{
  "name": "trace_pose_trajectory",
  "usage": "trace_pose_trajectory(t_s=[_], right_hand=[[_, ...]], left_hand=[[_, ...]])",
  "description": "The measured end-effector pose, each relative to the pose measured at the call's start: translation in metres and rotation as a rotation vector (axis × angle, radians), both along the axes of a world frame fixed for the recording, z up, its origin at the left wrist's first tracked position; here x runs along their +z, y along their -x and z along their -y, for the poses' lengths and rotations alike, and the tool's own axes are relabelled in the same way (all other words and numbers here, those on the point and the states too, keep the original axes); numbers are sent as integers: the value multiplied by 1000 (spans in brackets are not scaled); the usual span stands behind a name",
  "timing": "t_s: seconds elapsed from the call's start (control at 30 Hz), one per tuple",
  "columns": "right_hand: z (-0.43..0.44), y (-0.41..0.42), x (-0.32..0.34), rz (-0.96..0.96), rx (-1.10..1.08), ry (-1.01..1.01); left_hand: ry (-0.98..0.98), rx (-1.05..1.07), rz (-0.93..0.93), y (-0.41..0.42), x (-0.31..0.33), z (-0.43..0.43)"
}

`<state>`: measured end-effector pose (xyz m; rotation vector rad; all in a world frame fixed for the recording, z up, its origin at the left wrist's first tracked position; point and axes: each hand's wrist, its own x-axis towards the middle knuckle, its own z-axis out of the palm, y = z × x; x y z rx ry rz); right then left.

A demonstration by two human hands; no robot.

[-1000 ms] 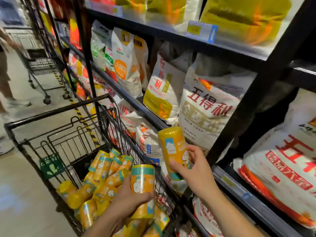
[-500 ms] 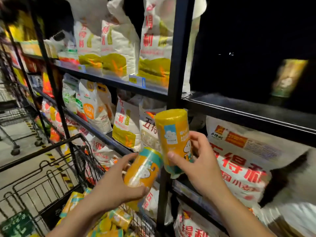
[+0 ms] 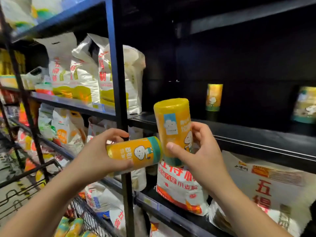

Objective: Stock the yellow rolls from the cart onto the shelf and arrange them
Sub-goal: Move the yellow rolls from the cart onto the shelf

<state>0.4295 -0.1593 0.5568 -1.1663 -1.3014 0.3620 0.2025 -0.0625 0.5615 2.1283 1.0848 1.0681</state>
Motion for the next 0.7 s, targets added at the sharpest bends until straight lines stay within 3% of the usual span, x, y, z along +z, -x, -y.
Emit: trace_pose_trajectory(t_s=[0.4, 0.7], right_hand=[[51, -77, 40, 8, -190, -67], [40, -121, 63, 7, -375, -18]], left_hand=[[-40, -201, 219, -95, 75, 23], [-3, -302, 359, -163, 103, -17]])
